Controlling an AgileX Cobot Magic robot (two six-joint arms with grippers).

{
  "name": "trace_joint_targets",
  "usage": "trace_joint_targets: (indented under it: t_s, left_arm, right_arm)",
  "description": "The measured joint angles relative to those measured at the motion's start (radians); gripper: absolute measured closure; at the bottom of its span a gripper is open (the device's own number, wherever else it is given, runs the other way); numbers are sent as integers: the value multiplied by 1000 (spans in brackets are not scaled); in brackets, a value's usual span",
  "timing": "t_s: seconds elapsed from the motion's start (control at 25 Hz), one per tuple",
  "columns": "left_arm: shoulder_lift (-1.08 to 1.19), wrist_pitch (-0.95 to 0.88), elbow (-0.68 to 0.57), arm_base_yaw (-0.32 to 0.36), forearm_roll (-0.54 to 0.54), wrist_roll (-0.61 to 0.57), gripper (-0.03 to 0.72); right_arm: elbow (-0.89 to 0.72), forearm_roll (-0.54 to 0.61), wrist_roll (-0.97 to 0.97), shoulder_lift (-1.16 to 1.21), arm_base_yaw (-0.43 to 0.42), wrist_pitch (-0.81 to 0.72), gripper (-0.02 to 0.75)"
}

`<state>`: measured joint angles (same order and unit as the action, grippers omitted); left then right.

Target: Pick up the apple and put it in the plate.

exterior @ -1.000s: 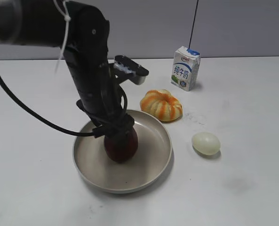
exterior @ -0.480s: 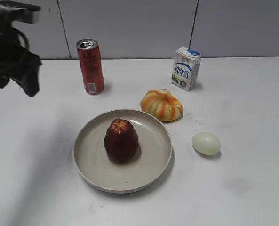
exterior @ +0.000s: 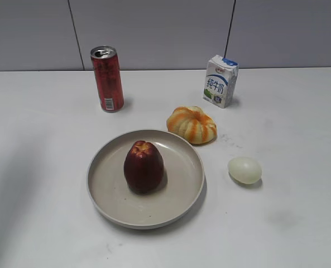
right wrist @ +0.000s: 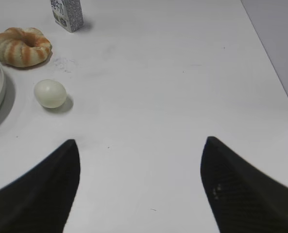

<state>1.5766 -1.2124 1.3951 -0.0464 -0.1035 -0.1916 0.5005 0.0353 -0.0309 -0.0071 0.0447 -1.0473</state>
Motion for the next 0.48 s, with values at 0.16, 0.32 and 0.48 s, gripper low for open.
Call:
trace_joint_targets:
  t_s: [0.16, 0.32, 0.48]
  left_arm:
    - [-129, -1, -106, 0, 2, 0, 103]
    - [-297, -2, -274, 0, 2, 0, 103]
    - [-481, 3, -455, 0, 2, 0, 103]
  right_arm:
    - [0, 0, -1, 0, 0, 0, 154]
    - [0, 0, -1, 0, 0, 0, 154]
    - [0, 0, -1, 0, 0, 0, 154]
